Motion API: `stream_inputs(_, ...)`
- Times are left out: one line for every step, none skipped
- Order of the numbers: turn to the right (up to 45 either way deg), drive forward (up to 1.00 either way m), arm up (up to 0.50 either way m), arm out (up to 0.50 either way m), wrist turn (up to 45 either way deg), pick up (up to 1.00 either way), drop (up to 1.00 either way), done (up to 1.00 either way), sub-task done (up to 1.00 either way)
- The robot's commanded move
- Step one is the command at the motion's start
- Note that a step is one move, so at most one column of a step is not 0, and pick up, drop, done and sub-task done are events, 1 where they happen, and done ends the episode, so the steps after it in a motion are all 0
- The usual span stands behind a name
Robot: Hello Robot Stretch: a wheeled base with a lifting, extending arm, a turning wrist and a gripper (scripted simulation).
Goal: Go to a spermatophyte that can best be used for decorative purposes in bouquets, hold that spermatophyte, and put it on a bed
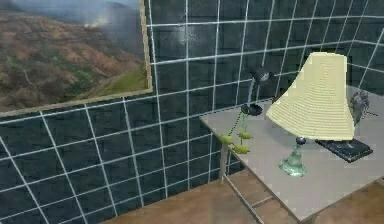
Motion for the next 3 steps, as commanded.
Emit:
stream_inputs(-45.0,0.0,0.0,0.0,0.0,0.0,0.0,0.0,0.0)
stream_inputs(-27.0,0.0,0.0,0.0,0.0,0.0,0.0,0.0,0.0)
stream_inputs(45.0,0.0,0.0,0.0,0.0,0.0,0.0,0.0,0.0)
